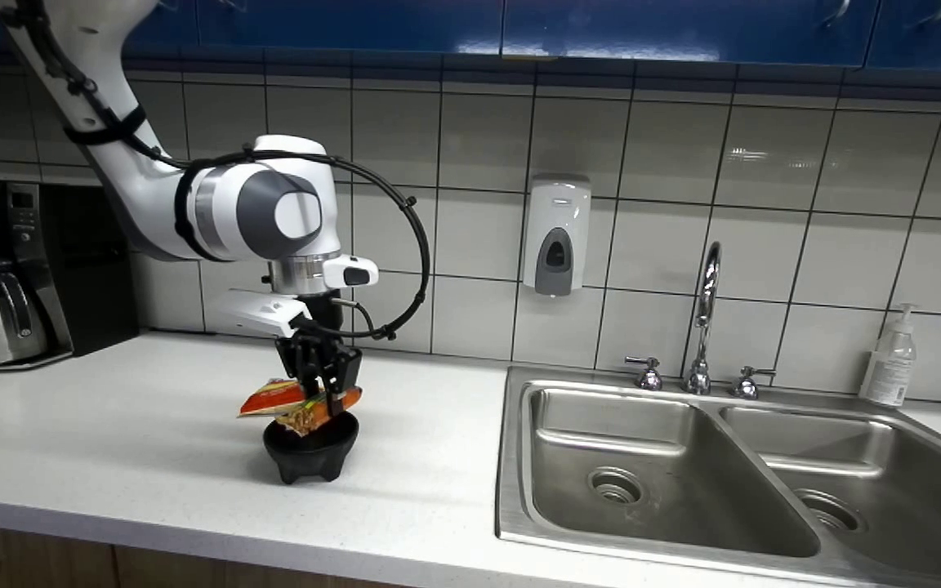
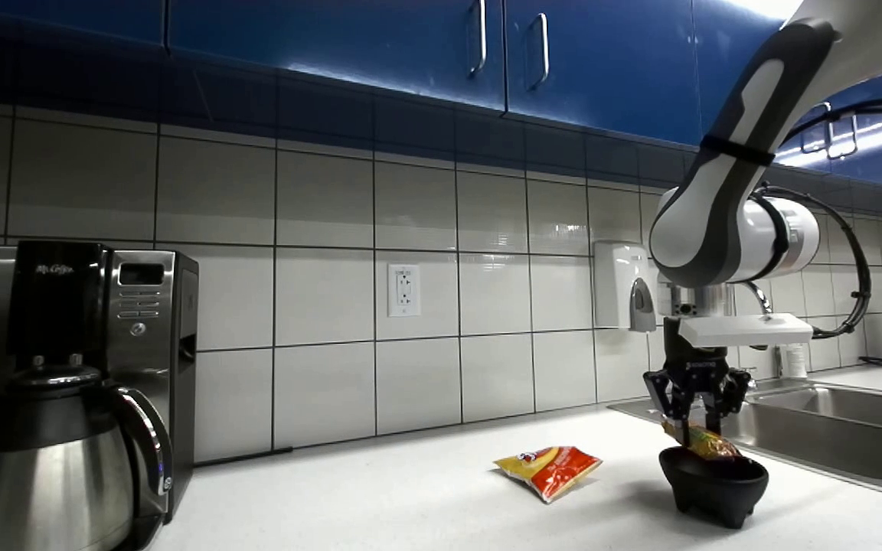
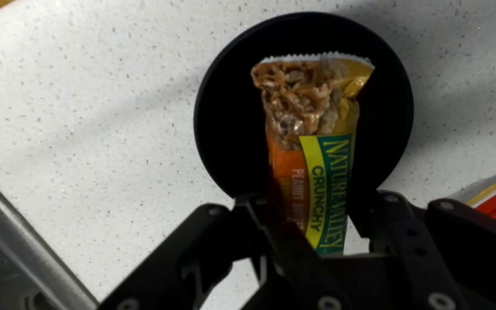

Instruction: Put the chocolate bar inside the bowl

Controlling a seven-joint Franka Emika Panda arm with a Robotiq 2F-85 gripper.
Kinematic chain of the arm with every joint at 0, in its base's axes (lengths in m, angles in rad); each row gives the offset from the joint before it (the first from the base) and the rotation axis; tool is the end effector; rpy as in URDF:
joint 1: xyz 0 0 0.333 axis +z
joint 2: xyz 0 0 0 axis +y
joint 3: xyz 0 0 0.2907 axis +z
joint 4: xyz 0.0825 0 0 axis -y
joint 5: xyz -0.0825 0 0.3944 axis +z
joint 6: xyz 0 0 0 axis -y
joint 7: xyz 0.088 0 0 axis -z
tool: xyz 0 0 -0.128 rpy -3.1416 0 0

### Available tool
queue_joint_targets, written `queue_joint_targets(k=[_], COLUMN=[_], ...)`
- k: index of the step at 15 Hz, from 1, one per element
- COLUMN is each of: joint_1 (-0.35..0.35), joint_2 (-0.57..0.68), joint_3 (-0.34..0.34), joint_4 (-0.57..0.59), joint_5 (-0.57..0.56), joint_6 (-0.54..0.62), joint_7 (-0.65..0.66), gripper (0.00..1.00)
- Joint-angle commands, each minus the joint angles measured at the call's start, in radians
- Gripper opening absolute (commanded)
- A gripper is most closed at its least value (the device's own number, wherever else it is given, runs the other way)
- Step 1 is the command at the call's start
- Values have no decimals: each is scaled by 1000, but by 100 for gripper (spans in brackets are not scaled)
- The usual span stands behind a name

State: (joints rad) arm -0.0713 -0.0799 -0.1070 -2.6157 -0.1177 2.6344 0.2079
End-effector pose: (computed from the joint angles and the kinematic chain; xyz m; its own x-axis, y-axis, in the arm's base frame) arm 0.4448 -0.0774 0.2332 0.9545 -0.2788 0.1054 -0.2840 -0.9581 0.0374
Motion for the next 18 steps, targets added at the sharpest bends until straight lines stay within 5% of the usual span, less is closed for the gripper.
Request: queue_joint_targets(k=[1,6,18], joint_1=[-23,-20,-19], joint_2=[-40,-44,-222], joint_3=[12,12,63], joint_4=[-31,-31,-98], joint_5=[-49,-53,-61], joint_6=[3,1,-36], joint_7=[-3,-9,0], gripper=[69,100,100])
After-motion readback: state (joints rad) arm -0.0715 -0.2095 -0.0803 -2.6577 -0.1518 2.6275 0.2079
